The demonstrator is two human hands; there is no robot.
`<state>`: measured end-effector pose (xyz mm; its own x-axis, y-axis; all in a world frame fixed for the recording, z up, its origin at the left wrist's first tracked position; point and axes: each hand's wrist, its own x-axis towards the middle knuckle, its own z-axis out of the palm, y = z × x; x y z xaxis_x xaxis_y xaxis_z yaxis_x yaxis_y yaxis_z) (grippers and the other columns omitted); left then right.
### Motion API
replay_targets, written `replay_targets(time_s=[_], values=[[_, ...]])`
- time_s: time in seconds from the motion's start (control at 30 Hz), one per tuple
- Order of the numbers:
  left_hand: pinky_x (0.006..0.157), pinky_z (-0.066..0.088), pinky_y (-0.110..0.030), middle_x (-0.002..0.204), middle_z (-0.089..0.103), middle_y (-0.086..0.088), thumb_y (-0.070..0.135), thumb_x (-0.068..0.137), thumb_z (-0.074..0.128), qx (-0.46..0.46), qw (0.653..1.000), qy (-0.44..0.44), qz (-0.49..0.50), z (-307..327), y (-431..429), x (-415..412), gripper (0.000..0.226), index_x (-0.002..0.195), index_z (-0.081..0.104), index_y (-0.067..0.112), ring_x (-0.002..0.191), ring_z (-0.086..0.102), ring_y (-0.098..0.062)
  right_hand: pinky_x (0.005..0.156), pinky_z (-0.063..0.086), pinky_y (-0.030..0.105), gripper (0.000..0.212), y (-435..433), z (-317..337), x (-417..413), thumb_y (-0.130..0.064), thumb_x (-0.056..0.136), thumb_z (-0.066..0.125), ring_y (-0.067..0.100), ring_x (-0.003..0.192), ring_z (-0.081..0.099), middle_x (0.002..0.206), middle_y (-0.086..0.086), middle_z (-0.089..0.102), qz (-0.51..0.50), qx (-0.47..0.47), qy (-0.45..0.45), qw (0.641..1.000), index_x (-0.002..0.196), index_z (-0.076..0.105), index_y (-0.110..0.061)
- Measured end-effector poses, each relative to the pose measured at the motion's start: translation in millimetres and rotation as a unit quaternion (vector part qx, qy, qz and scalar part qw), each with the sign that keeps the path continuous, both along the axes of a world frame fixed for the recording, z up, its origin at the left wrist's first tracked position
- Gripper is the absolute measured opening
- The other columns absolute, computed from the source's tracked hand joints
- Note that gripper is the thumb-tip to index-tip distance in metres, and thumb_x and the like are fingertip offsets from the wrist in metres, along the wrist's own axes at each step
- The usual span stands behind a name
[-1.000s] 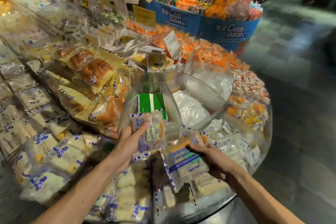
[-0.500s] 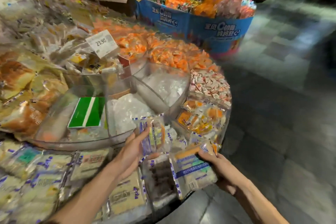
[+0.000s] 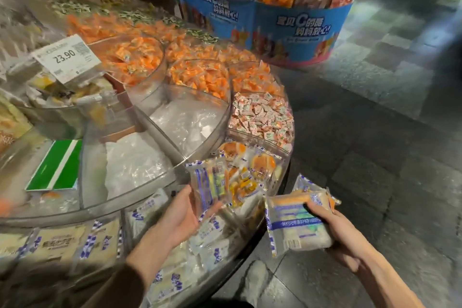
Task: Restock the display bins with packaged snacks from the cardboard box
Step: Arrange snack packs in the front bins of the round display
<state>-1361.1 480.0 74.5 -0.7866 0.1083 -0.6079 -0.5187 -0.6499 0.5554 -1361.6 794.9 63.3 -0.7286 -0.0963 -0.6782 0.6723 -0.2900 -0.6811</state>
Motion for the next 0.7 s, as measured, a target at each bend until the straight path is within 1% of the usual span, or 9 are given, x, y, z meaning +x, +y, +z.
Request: replay_targets(time_s=[0.1,0.17,0.2,0.27,0.33,0.43,0.5,0.57,0.7], values=[[0.078,0.062,-0.031,0.104,0.075,-0.016,0.013,0.105,0.043,-0.063,0.997,0.001,0.033,-18.7,21.4,-26.9,0.03,0.12,0.065,-0.001,0.087,0.075,-0.022,0.079,0.062,0.043,0.052,20.5,-1.1,-41.5,-0.025,0.081,0.071,0.036,0.098,0.072,0.114,0.025,0.071,0.019,0.012,0.004,1.0,0.124,0.062,0.002],[0.072,0.058,-0.017,0.085,0.078,0.002,0.009,0.099,0.056,-0.21,0.977,0.02,0.043,-34.2,39.9,-36.1,0.017,0.106,0.071,0.007,0.077,0.072,-0.005,0.074,0.063,0.04,0.05,31.8,2.7,-70.5,-0.027,0.082,0.07,0.034,0.096,0.073,0.113,0.024,0.071,0.031,0.026,0.007,0.999,0.122,0.064,0.001],[0.076,0.054,-0.014,0.082,0.076,0.012,0.012,0.094,0.065,-0.317,0.947,0.04,0.039,-40.4,51.7,-39.7,0.011,0.097,0.074,0.017,0.079,0.07,0.001,0.074,0.063,0.039,0.051,38.7,4.5,-87.3,-0.029,0.081,0.071,0.034,0.096,0.073,0.113,0.024,0.071,0.041,0.037,0.008,0.998,0.122,0.064,0.001],[0.091,0.048,-0.019,0.097,0.069,0.02,0.021,0.084,0.079,-0.499,0.863,0.074,0.021,-59.9,76.9,-41.0,0.01,0.088,0.075,0.029,0.095,0.064,0.003,0.076,0.063,0.041,0.054,51.0,9.9,-118.5,-0.031,0.08,0.071,0.034,0.095,0.074,0.113,0.023,0.072,0.061,0.051,0.002,0.997,0.124,0.063,0.001],[0.095,0.041,-0.015,0.111,0.058,0.021,0.025,0.082,0.08,-0.594,0.797,0.104,0.009,-81.5,99.7,-36.9,0.011,0.093,0.077,0.025,0.103,0.054,0.009,0.069,0.063,0.039,0.049,58.0,17.2,-145.1,-0.028,0.083,0.069,0.032,0.089,0.075,0.11,0.024,0.072,0.067,0.043,-0.001,0.997,0.121,0.063,0.002],[0.093,0.037,-0.003,0.122,0.049,0.018,0.026,0.085,0.077,-0.651,0.748,0.129,-0.029,-112.2,128.1,-30.8,0.018,0.1,0.078,0.017,0.104,0.052,0.007,0.066,0.063,0.036,0.039,59.6,25.0,-173.8,-0.023,0.087,0.066,0.03,0.082,0.076,0.108,0.024,0.073,0.101,0.026,-0.005,0.995,0.117,0.064,0.003],[0.094,0.046,-0.017,0.122,0.046,0.014,0.03,0.081,0.08,-0.718,0.679,0.143,-0.05,-128.4,138.6,-22.9,0.025,0.101,0.077,0.015,0.107,0.05,-0.003,0.069,0.063,0.037,0.039,54.8,26.1,-186.1,-0.024,0.084,0.067,0.028,0.079,0.076,0.106,0.024,0.073,0.143,0.028,-0.014,0.989,0.113,0.064,0.001],[0.083,0.056,-0.03,0.12,0.048,0.006,0.033,0.075,0.083,-0.774,0.613,0.149,-0.057,-132.2,145.5,-22.4,0.036,0.105,0.075,0.015,0.109,0.048,-0.011,0.073,0.062,0.038,0.043,46.6,23.5,-200.8,-0.027,0.08,0.069,0.028,0.079,0.075,0.106,0.022,0.074,0.197,0.043,-0.022,0.979,0.113,0.065,0.0],[0.068,0.062,-0.034,0.127,0.054,-0.008,0.043,0.077,0.08,-0.832,0.537,0.069,-0.12,-134.2,161.0,-27.2,0.058,0.127,0.066,0.018,0.108,0.058,-0.025,0.075,0.063,0.038,0.047,27.9,9.3,-233.0,-0.024,0.079,0.072,0.028,0.086,0.075,0.111,0.021,0.073,0.281,0.035,-0.027,0.959,0.12,0.063,-0.002]])
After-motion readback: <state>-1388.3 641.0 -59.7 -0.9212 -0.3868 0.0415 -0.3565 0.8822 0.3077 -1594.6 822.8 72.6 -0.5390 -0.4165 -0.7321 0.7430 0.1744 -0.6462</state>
